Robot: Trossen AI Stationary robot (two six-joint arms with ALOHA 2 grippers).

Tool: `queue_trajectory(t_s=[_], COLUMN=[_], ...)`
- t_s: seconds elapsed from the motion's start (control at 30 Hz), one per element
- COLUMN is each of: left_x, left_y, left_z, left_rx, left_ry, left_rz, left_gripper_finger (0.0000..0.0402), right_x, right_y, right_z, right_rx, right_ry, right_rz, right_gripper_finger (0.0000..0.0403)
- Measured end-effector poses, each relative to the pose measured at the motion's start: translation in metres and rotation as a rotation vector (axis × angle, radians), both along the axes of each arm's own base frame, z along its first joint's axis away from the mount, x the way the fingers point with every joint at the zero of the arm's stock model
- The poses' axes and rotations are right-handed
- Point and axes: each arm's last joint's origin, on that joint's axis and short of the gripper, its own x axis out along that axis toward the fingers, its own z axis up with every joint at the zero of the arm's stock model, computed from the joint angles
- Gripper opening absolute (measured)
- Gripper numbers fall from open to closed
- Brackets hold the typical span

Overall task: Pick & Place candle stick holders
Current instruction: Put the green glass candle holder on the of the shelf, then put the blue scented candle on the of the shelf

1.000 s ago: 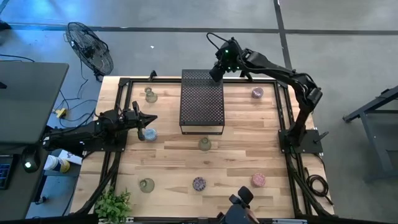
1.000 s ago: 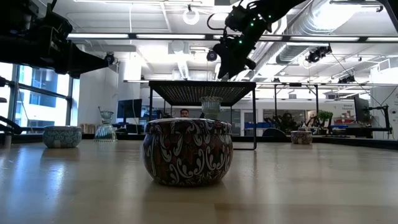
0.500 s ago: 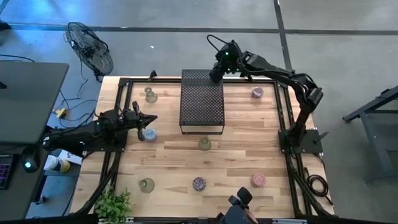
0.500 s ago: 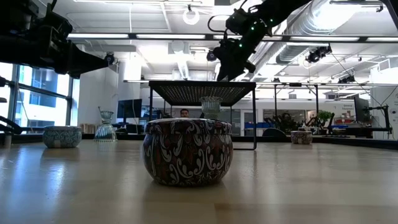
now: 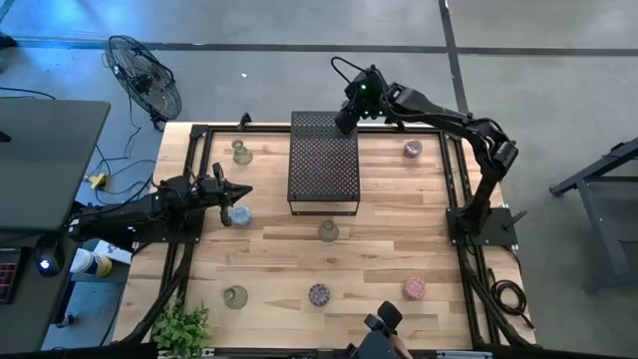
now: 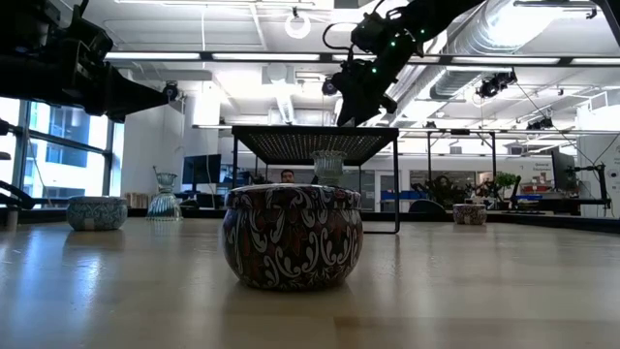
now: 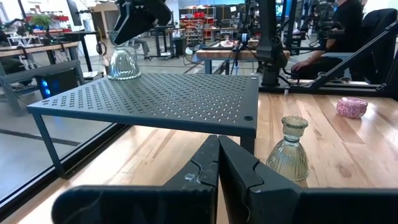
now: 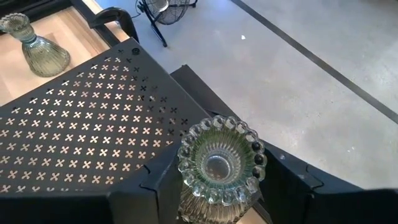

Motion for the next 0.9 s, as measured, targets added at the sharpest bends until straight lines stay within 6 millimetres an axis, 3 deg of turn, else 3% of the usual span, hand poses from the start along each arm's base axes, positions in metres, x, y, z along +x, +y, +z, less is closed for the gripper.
queue_trajectory(t_s=[0.23,0.5,0.73,0.9], left_x=[0.0,0.0,0.0,0.001], left_y=[0.0,0.0,0.0,-0.002], left_z=[0.0,0.0,-0.001,-0.002], left_rx=[0.0,-0.002,-0.002,0.003], left_ry=[0.0,0.001,0.007,0.022], left_rz=[-0.002,-0.002,-0.013,-0.077], left_gripper_finger=[0.0,0.0,0.0,0.0], right_x=[0.001,0.001,-0.016,-0.044], right_y=[0.0,-0.003,0.015,0.062], right_z=[-0.002,0.009,0.056,0.094], right_rx=[-0.004,-0.108,-0.215,-0.278], right_ry=[0.007,-0.023,-0.146,-0.194], right_rz=[0.01,-0.004,0.03,0.146], right_gripper_finger=[0.0214,0.0263,0.027,0.0229])
